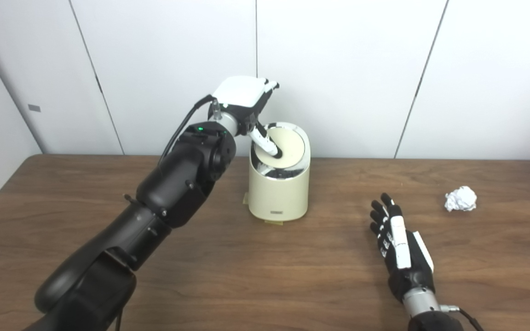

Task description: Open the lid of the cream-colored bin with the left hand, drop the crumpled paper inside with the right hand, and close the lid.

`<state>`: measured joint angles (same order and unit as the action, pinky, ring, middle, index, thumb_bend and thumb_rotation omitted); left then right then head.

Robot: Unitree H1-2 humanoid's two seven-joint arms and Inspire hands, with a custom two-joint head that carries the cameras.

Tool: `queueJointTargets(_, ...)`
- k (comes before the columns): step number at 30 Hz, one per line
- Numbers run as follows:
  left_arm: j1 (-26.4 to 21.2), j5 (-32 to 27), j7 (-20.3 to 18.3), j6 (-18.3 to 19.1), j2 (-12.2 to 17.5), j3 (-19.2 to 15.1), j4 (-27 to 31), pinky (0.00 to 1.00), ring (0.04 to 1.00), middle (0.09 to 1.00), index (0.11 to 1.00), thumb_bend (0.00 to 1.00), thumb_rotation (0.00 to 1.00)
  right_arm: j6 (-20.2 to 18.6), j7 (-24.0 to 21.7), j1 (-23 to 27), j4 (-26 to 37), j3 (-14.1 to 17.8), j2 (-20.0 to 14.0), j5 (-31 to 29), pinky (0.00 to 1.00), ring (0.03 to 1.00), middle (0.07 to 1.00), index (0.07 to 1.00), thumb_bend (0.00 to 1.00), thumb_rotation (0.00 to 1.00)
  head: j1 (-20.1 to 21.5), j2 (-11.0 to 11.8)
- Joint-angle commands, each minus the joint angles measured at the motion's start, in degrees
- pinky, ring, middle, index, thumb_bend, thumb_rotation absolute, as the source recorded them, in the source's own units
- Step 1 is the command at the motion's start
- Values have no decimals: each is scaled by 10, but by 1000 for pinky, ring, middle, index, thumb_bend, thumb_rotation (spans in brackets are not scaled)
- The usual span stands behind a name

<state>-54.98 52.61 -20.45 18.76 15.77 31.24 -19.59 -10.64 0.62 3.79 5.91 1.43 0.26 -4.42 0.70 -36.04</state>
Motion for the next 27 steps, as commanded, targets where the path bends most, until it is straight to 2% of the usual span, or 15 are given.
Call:
queueJointTargets(1, -15, 10, -3, -9, -5, 8, -4, 981, 1000, 1000, 991, 994, 129, 19, -4, 19, 9, 2, 1, -3, 988, 974, 963, 1000, 608, 992, 0, 0)
queueJointTargets(5, -14, -18, -28, 15, -3, -22, 19, 973, 1000, 1000, 995, 966, 122, 15, -1, 22, 7, 2, 2, -1, 986, 973, 963, 1000, 616, 997, 1, 0)
queueJointTargets(9, -14, -78, -77, 68, 1, -85, 57, 841, 974, 1000, 989, 943, 102, 22, -3, 23, 4, 1, 2, -2, 993, 978, 967, 1000, 608, 998, 3, 0)
queueJointTargets(11, -14, -104, -100, 80, 5, -116, 75, 789, 967, 1000, 987, 926, 99, 23, -1, 23, 3, 2, 3, -1, 979, 966, 957, 995, 608, 989, 3, 0)
queueJointTargets(12, -11, -117, -118, 81, 1, -153, 87, 778, 967, 1000, 982, 917, 99, 20, -1, 23, 4, 3, 4, -2, 979, 967, 958, 997, 607, 991, 4, 0)
queueJointTargets(13, -8, -123, -132, 81, -3, -179, 96, 816, 965, 988, 977, 889, 83, 19, 0, 23, 4, 3, 4, -3, 979, 967, 957, 998, 607, 988, 4, 0)
queueJointTargets(17, 4, -157, -196, 82, -23, -315, 136, 851, 924, 958, 978, 847, 113, 10, 0, 21, 9, 5, 3, -3, 987, 972, 960, 998, 610, 997, 4, -1)
queueJointTargets(19, 8, -164, -217, 82, -38, -370, 149, 887, 913, 935, 969, 813, 118, 9, 0, 20, 10, 6, 2, -4, 988, 972, 957, 994, 609, 992, 3, -2)
queueJointTargets(22, 16, -162, -237, 82, -90, -482, 164, 900, 921, 925, 947, 760, 101, 7, -1, 20, 14, 7, -1, -1, 994, 974, 956, 996, 620, 989, -3, -5)
queueJointTargets(25, 35, -145, -241, 82, -116, -541, 176, 903, 921, 925, 907, 686, 63, 7, -5, 20, 19, 0, -9, 11, 968, 963, 961, 1000, 550, 876, -4, -5)
queueJointTargets(27, 48, -150, -235, 82, -134, -580, 187, 889, 892, 913, 901, 657, 53, 3, -5, 20, 25, -1, -10, 11, 953, 959, 962, 996, 546, 826, -2, -5)
